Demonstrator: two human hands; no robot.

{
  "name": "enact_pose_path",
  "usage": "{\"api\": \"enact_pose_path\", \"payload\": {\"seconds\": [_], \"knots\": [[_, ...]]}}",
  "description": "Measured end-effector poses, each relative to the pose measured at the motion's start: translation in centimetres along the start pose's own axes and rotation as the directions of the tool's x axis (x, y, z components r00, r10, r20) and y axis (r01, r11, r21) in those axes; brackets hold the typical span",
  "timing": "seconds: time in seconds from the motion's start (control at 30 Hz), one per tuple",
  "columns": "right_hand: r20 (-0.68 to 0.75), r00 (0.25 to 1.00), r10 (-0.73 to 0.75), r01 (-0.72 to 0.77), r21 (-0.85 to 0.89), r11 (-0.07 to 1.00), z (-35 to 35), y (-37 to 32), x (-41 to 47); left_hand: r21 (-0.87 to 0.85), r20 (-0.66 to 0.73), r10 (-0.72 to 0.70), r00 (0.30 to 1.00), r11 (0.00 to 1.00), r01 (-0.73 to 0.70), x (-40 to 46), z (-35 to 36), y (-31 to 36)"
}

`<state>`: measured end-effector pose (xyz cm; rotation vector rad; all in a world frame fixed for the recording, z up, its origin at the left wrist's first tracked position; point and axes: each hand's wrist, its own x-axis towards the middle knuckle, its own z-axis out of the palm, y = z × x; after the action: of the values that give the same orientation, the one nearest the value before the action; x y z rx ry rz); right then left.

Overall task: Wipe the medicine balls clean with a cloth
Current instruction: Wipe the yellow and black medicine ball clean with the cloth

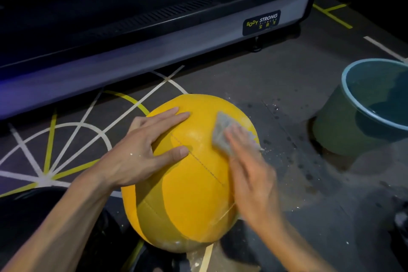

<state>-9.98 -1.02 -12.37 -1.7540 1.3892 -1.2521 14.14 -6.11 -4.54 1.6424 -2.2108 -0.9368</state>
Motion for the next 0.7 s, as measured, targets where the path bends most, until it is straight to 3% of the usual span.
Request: {"api": "enact_pose_path", "payload": {"seconds": [0.07,0.13,0.2,0.3,0.4,0.47,0.5,0.53,0.6,0.67,0.7], "knots": [[0.150,0.965,-0.214,0.230,-0.098,0.968,1.4,-1.4,-2.5,0.013,0.007,0.040,0.999,0.999,-0.040,0.0,-0.1,-0.1],[0.281,0.882,-0.379,0.439,-0.194,0.877,1.3,-1.1,-3.5,0.031,0.019,0.087,0.996,0.996,-0.087,-0.3,-0.1,-0.1],[0.324,0.836,-0.443,0.528,-0.251,0.811,-0.2,0.0,-2.6,0.023,0.023,0.103,0.994,0.994,-0.103,-0.7,0.2,-0.1],[0.247,0.906,-0.344,0.396,-0.212,0.893,-1.7,2.4,-1.3,-0.002,0.022,0.094,0.995,0.996,-0.094,-1.3,0.4,-0.2],[0.007,0.999,-0.043,0.043,-0.003,0.999,-2.3,4.0,-0.6,-0.016,0.022,0.083,0.996,0.996,-0.083,-1.5,0.3,-0.3],[-0.114,0.976,0.186,-0.173,0.114,0.978,-2.0,3.9,-0.5,-0.024,0.020,0.087,0.996,0.996,-0.086,-1.6,0.4,-0.3],[-0.129,0.969,0.211,-0.198,0.109,0.974,-1.7,3.3,-0.7,-0.027,0.017,0.086,0.996,0.996,-0.086,-1.6,0.4,-0.2],[-0.117,0.979,0.166,-0.158,0.078,0.984,-1.1,2.4,-1.3,-0.029,0.013,0.084,0.996,0.996,-0.084,-1.8,0.4,-0.3],[-0.002,0.998,-0.063,0.063,-0.018,0.998,-0.1,0.7,-3.2,-0.024,0.007,0.082,0.997,0.996,-0.082,-2.1,0.2,-0.6],[0.149,0.949,-0.277,0.293,-0.103,0.950,0.1,0.2,-4.4,-0.019,0.003,0.085,0.996,0.996,-0.085,-2.5,0.1,-0.8],[0.175,0.935,-0.307,0.330,-0.115,0.937,-0.2,0.6,-4.1,-0.022,0.000,0.088,0.996,0.996,-0.088,-2.7,0.0,-0.9]]}}
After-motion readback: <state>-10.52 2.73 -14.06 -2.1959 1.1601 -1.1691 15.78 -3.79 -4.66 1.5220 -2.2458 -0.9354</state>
